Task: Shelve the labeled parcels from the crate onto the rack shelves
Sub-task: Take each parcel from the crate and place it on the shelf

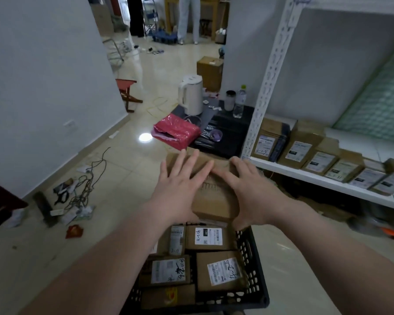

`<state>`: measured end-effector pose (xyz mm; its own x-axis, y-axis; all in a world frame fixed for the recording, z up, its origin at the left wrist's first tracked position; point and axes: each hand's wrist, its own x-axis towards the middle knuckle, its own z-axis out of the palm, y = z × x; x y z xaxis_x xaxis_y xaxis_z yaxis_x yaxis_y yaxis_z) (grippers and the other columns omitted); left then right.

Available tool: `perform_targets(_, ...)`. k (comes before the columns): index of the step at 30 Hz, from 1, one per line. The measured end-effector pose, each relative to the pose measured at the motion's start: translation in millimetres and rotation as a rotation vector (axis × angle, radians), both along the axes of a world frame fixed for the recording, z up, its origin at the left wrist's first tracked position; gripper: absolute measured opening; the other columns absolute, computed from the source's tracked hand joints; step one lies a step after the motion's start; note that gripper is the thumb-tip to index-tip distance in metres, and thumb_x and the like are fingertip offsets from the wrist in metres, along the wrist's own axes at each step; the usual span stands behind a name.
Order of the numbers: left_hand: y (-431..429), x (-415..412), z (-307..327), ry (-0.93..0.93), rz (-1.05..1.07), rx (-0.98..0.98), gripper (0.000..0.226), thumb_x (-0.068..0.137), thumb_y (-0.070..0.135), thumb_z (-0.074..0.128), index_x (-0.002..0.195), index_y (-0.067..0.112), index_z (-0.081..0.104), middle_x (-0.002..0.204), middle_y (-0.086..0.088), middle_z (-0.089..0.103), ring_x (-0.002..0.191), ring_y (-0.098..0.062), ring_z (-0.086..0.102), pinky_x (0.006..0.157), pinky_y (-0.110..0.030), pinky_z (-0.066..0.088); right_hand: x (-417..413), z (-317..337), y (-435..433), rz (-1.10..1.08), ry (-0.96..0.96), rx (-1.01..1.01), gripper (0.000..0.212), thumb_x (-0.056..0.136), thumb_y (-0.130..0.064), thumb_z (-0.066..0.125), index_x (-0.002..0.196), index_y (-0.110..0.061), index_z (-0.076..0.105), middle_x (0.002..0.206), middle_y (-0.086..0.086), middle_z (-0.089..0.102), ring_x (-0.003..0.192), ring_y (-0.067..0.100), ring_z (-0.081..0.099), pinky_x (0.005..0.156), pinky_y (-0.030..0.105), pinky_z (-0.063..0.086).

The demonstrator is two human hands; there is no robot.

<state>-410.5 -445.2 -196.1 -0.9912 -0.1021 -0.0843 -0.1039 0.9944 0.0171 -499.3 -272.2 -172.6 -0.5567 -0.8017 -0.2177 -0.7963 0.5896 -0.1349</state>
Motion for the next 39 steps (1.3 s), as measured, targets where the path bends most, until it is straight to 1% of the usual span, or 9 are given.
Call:
perform_targets(5, -4, -5, 8, -0.040, -0.070, 0.032, 0.144, 0.058, 0.062, 0.077, 0.136, 0.033, -0.041, 0.153, -0.001, -0.033, 0.142, -0.025, -0.030, 0.115, -0.060, -0.005, -5, 23, 3, 0.109, 0.086, 0.021, 0.126, 0.052, -0.047, 0.087, 0.146, -0.043, 0.003, 0.157, 0.005, 0.001, 0.147, 0.034, -0.001, 0.114, 0.057, 0.028)
perform_targets(11, -1, -5, 8, 0.016, -0.004, 0.158, 0.136, 0.053, 0.062, 0.076, 0.141, 0.045, -0.026, 0.151, 0.002, -0.004, 0.142, -0.029, 0.002, 0.115, -0.058, 0.012, -13, 25, 9, 0.075, 0.009, -0.165, 0.118, 0.058, -0.041, 0.086, 0.147, -0.047, 0.009, 0.159, -0.005, 0.001, 0.149, 0.025, -0.002, 0.119, 0.051, 0.023)
perform_targets(13, -9, -5, 2, -0.007, 0.213, 0.441, 0.136, 0.047, 0.059, 0.080, 0.140, 0.053, -0.019, 0.148, 0.001, 0.016, 0.135, -0.029, 0.023, 0.107, -0.057, 0.031, -15, 25, 14, -0.151, -0.100, -0.407, 0.113, 0.065, -0.037, 0.086, 0.149, -0.047, 0.011, 0.161, -0.010, 0.002, 0.149, 0.021, 0.004, 0.119, 0.052, 0.022)
perform_targets(16, -17, 7, -7, 0.055, 0.458, 1.196, 0.113, 0.058, 0.032, 0.086, 0.144, 0.049, 0.014, 0.126, 0.001, 0.055, 0.109, -0.024, 0.059, 0.083, -0.049, 0.054, -17, 21, 27, -0.451, -0.260, -0.706, 0.105, 0.072, -0.038, 0.083, 0.152, -0.041, 0.016, 0.162, -0.008, 0.015, 0.147, 0.018, 0.019, 0.117, 0.048, 0.026)
perform_targets(19, -14, 21, -16, 0.057, 0.616, 1.627, 0.084, 0.066, 0.023, 0.076, 0.140, 0.031, 0.037, 0.117, -0.005, 0.065, 0.104, -0.028, 0.062, 0.077, -0.043, 0.052, -9, 8, 44, -0.620, -0.594, -0.850, 0.097, 0.080, -0.035, 0.077, 0.154, -0.036, 0.015, 0.152, -0.009, 0.035, 0.125, 0.006, 0.043, 0.103, 0.035, 0.037)
perform_targets(21, -8, 25, -19, 0.044, 0.684, 1.772, 0.073, 0.064, 0.026, 0.072, 0.133, 0.023, 0.048, 0.113, -0.010, 0.069, 0.103, -0.031, 0.064, 0.077, -0.042, 0.051, -4, -6, 54, -0.726, -0.832, -0.878, 0.108, 0.072, -0.045, 0.080, 0.155, -0.037, 0.012, 0.151, -0.004, 0.037, 0.125, 0.013, 0.048, 0.107, 0.040, 0.037)
perform_targets(25, 12, 27, -18, 0.025, 0.741, 1.850, 0.051, 0.064, 0.030, 0.069, 0.114, 0.018, 0.060, 0.097, -0.010, 0.074, 0.094, -0.031, 0.067, 0.073, -0.042, 0.051, 1, -29, 71, -0.842, -1.064, -0.801, 0.130, 0.048, -0.066, 0.084, 0.153, -0.046, 0.010, 0.154, 0.006, 0.035, 0.137, 0.033, 0.038, 0.109, 0.059, 0.035)
perform_targets(31, 40, 25, -15, 0.026, 0.729, 1.887, 0.043, 0.063, 0.029, 0.069, 0.103, 0.014, 0.064, 0.086, -0.010, 0.075, 0.089, -0.032, 0.066, 0.078, -0.043, 0.051, 7, -46, 101, -0.716, -1.256, -0.778, 0.123, 0.045, -0.068, 0.084, 0.148, -0.050, 0.019, 0.133, 0.002, 0.056, 0.118, 0.027, 0.058, 0.088, 0.047, 0.055)
perform_targets(39, 113, 2, -14, -0.074, 0.722, 1.861, 0.049, 0.065, 0.033, 0.068, 0.110, 0.012, 0.065, 0.097, -0.014, 0.074, 0.091, -0.032, 0.066, 0.079, -0.044, 0.051, -2, -64, 183, -0.713, -1.274, -0.730, 0.131, 0.039, -0.075, 0.082, 0.150, -0.049, 0.017, 0.134, 0.007, 0.057, 0.112, 0.028, 0.058, 0.094, 0.048, 0.045)
